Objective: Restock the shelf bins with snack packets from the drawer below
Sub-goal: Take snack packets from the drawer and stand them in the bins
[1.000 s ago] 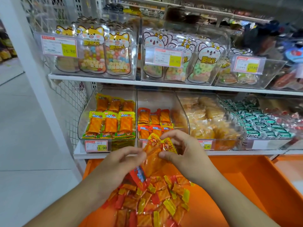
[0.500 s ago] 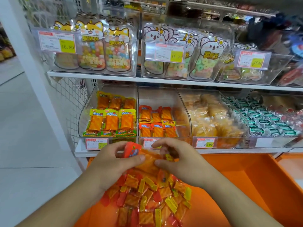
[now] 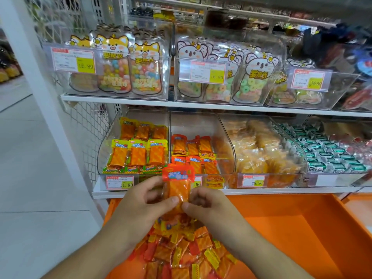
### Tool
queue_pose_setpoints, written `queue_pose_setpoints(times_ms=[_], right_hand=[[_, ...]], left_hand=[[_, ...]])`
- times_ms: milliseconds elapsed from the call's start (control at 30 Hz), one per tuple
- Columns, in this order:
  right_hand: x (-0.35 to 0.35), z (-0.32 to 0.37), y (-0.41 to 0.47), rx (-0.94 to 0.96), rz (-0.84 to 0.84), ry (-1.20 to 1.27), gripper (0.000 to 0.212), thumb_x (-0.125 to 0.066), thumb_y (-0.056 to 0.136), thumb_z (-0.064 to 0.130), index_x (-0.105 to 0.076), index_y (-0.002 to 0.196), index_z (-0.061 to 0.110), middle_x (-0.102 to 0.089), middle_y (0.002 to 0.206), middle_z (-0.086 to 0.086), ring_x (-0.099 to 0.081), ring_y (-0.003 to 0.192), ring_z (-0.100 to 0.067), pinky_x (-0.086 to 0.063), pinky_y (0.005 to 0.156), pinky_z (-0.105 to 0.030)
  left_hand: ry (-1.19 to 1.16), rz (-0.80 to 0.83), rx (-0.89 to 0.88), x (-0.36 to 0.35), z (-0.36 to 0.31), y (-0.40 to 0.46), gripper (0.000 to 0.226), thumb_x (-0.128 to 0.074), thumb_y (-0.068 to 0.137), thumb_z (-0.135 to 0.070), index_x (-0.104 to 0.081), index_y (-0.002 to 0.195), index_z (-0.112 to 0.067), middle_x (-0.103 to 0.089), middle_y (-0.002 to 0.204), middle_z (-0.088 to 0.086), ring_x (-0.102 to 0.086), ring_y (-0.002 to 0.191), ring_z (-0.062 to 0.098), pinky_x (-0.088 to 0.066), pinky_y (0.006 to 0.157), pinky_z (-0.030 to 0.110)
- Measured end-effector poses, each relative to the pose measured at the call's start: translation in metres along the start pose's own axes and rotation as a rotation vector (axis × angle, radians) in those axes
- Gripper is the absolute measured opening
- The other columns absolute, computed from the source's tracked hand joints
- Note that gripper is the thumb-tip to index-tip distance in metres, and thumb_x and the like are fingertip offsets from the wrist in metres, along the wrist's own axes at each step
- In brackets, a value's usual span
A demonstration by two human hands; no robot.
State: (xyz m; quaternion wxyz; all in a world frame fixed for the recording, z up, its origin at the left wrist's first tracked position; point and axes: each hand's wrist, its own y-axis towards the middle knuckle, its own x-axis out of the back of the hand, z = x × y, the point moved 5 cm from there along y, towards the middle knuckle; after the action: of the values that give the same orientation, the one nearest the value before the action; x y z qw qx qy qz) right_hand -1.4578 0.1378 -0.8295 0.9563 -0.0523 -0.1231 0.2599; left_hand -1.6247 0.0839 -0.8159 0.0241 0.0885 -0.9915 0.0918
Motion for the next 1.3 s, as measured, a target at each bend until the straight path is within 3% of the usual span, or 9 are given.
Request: queue_pose_setpoints(times_ms=[133,267,367,533,600,667,800,1000,1300], right_hand=[[0.0,0.003,0.001,0.02,-0.008,-0.066,0.018,-0.078,0.092,0.018,-0.066,0.078,0.013,-0.061,0.069,0.001,-0.061,0.068,-0.019,-0.058,0.068,-0.055],[0.006,0.006,0.003,0.042,-0.034,-0.108,0.026,-0.079,0.092,0.02,-0.067,0.072,0.032,-0.062,0.064,0.008,-0.06,0.063,-0.011,-0.058,0.065,-0.046],[0.016,0.016,0.009,0.099,-0.086,-0.196,0.012,-0.076,0.094,0.027,-0.066,0.087,0.029,-0.064,0.074,0.007,-0.06,0.069,-0.008,-0.056,0.071,-0.045],[0.087,0.032,0.037,0.239,-0.342,-0.66,0.035,-0.066,0.099,0.031,-0.055,0.133,0.031,-0.056,0.127,0.016,-0.054,0.116,-0.004,-0.047,0.099,-0.024],[0.113,0.029,0.05,0.254,-0.382,-0.873,0.051,-0.063,0.1,0.03,-0.046,0.148,0.026,-0.047,0.145,0.011,-0.044,0.135,-0.011,-0.037,0.115,-0.027],[0.128,0.02,0.06,0.236,-0.356,-0.945,0.057,-0.062,0.1,0.028,-0.043,0.153,0.022,-0.041,0.154,0.008,-0.036,0.144,-0.013,-0.027,0.12,-0.025],[0.14,0.007,0.068,0.256,-0.345,-0.899,0.051,-0.06,0.1,0.024,-0.05,0.149,0.023,-0.04,0.154,0.015,-0.039,0.141,-0.007,-0.026,0.118,-0.016],[0.144,-0.002,0.076,0.279,-0.402,-0.865,0.046,-0.062,0.097,0.022,-0.057,0.143,0.024,-0.045,0.148,0.016,-0.046,0.134,-0.008,-0.04,0.115,-0.026],[0.145,-0.001,0.076,0.256,-0.395,-0.858,0.051,-0.061,0.094,0.018,-0.055,0.144,0.024,-0.043,0.15,0.017,-0.036,0.141,-0.007,-0.035,0.119,-0.031]], left_hand=[[0.025,-0.041,-0.001,0.001,0.002,0.001,0.033,-0.08,0.087,-0.017,-0.072,0.115,-0.032,-0.081,0.1,-0.006,-0.077,0.096,0.013,-0.058,0.095,0.043],[0.041,-0.074,-0.008,0.0,0.001,0.006,0.029,-0.082,0.085,-0.021,-0.072,0.107,-0.037,-0.081,0.097,-0.009,-0.077,0.092,0.01,-0.059,0.093,0.043],[0.07,-0.111,-0.028,-0.003,-0.006,0.014,0.026,-0.083,0.085,-0.021,-0.069,0.1,-0.037,-0.078,0.088,-0.02,-0.075,0.085,0.001,-0.057,0.082,0.03],[0.09,-0.138,-0.063,-0.025,-0.031,0.053,0.035,-0.08,0.089,-0.03,-0.064,0.12,-0.032,-0.079,0.101,-0.009,-0.077,0.09,0.009,-0.063,0.072,0.032],[0.098,-0.153,-0.071,-0.042,-0.042,0.081,0.027,-0.078,0.091,-0.027,-0.061,0.111,-0.034,-0.078,0.099,-0.008,-0.077,0.086,0.01,-0.061,0.063,0.028],[0.166,-0.197,-0.071,-0.059,-0.048,0.117,0.023,-0.078,0.092,-0.025,-0.058,0.098,-0.035,-0.076,0.096,-0.008,-0.075,0.087,0.012,-0.062,0.069,0.031],[0.276,-0.317,-0.029,-0.075,-0.033,0.198,0.025,-0.082,0.087,-0.024,-0.06,0.098,-0.031,-0.075,0.092,-0.003,-0.074,0.09,0.021,-0.061,0.087,0.046],[0.669,-0.5,0.01,-0.076,-0.022,0.263,0.038,-0.079,0.089,-0.034,-0.073,0.111,-0.004,-0.074,0.111,0.019,-0.069,0.11,0.039,-0.054,0.09,0.041],[0.851,-0.513,-0.009,-0.088,-0.006,0.285,0.036,-0.074,0.091,-0.037,-0.068,0.117,-0.012,-0.074,0.112,0.015,-0.07,0.109,0.037,-0.059,0.092,0.043]])
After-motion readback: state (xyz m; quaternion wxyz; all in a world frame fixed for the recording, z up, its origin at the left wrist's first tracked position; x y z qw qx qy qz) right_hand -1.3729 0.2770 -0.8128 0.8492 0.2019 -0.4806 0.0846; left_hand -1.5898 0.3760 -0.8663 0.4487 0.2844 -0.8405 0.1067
